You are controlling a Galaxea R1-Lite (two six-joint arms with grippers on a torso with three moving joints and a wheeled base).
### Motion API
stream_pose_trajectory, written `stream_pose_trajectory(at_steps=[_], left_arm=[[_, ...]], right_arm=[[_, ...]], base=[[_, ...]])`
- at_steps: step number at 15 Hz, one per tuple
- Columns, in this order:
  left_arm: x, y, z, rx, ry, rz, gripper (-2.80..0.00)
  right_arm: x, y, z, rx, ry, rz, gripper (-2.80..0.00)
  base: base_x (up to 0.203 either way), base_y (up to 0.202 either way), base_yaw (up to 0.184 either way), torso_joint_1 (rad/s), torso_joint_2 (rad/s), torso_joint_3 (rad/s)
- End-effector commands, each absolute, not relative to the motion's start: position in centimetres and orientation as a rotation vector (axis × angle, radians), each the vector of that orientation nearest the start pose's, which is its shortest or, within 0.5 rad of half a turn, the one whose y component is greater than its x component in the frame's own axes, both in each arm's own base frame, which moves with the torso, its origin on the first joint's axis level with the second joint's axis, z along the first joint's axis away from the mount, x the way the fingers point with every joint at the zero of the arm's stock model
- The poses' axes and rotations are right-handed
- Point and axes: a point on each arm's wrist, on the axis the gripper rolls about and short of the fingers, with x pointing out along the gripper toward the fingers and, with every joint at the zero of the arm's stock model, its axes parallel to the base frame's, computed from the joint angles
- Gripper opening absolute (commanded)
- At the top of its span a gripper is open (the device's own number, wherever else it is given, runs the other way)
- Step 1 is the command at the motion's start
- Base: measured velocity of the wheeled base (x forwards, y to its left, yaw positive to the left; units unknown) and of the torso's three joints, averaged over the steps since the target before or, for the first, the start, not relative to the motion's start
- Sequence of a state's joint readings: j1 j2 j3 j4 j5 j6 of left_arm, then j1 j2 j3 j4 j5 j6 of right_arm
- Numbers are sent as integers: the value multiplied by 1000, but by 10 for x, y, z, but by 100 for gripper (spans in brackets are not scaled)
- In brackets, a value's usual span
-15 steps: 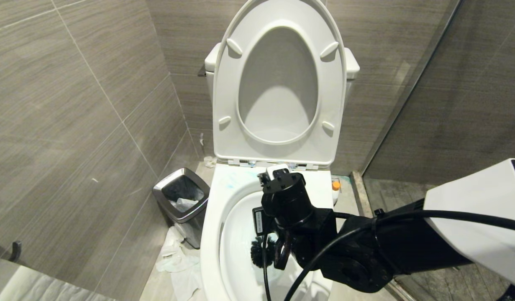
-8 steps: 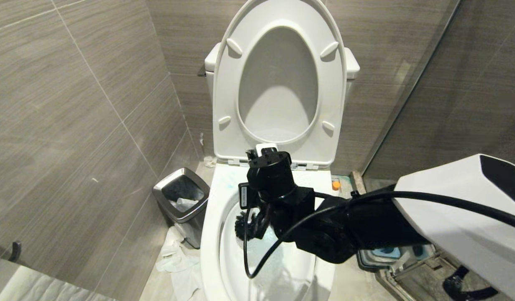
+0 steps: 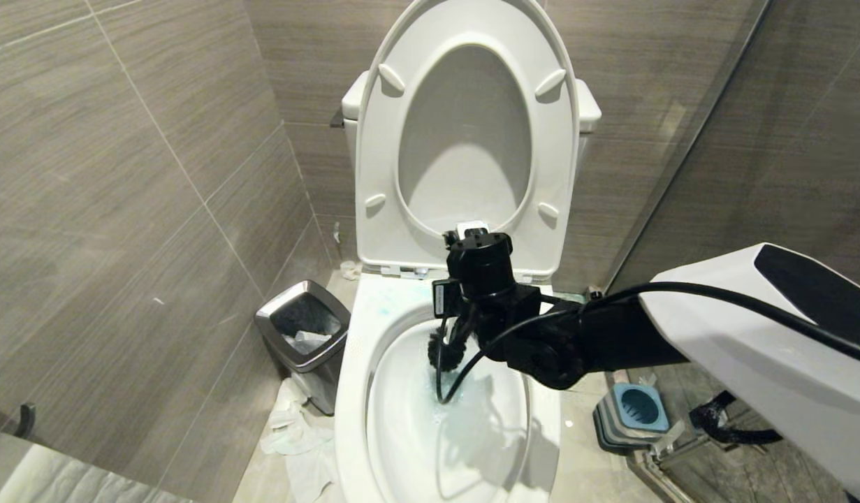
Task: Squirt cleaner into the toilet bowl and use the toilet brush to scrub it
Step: Scrub the toilet bowl
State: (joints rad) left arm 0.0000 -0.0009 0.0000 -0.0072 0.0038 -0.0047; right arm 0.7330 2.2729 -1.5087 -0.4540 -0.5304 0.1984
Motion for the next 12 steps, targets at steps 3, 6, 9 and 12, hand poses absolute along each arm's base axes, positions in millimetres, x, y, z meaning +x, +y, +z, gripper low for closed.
stream_pose_trajectory(at_steps=[3, 6, 9, 12], left_arm=[[-22, 0, 75, -5, -2, 5, -280], [-22, 0, 75, -5, -2, 5, -280], [-22, 0, 75, -5, -2, 5, -280], [-22, 0, 75, -6, -2, 5, -280]], right_arm=[[327, 279, 151, 10, 287, 180, -280], [295, 263, 153, -4, 331, 204, -280], [254, 275, 155, 40, 364, 304, -280], [242, 300, 150, 54, 374, 372, -280]], base=[[0, 0, 0, 0, 0, 0], [0, 0, 0, 0, 0, 0], [0, 0, 0, 0, 0, 0], [0, 0, 0, 0, 0, 0]])
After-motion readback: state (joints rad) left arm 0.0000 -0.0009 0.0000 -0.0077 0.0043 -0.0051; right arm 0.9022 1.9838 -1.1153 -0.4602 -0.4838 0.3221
